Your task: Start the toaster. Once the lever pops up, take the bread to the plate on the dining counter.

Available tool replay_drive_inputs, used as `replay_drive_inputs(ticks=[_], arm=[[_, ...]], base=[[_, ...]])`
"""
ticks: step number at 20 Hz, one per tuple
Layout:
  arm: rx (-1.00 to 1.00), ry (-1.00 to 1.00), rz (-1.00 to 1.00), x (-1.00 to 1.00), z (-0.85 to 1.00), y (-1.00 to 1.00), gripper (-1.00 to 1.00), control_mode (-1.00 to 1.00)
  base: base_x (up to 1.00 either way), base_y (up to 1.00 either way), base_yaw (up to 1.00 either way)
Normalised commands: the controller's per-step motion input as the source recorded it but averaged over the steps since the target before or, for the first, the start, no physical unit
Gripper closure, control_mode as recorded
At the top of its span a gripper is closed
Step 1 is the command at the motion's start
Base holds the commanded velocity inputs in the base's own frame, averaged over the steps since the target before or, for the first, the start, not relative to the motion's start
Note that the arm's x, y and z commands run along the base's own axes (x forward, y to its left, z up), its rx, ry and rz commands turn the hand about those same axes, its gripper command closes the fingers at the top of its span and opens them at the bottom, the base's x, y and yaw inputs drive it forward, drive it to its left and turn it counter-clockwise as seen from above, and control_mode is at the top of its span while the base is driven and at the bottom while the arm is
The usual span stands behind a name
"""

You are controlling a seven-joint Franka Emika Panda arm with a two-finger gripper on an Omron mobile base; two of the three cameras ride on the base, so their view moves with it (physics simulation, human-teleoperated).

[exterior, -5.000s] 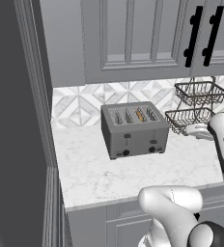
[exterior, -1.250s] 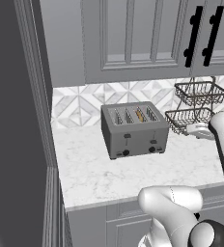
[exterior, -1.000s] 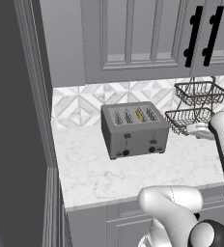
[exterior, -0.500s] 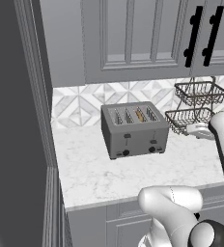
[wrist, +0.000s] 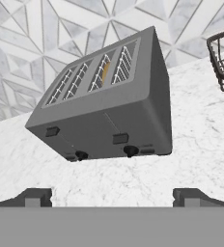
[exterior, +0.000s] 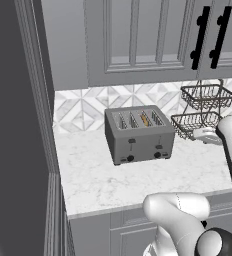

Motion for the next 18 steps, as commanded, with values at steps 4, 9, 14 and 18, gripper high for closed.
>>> replay_drive_inputs(ticks=[4,9,14,18], arm=[[0.0,0.0,0.0,0.0,0.0,0.0,-1.0,-1.0],[0.0,0.0,0.0,0.0,0.0,0.0,-1.0,-1.0],[0.0,0.0,0.0,0.0,0.0,0.0,-1.0,-1.0],[0.0,0.0,0.0,0.0,0.0,0.0,-1.0,-1.0]], base=[[0.0,0.0,0.0],[0.0,0.0,0.0],[0.0,0.0,0.0],[0.0,0.0,0.0]])
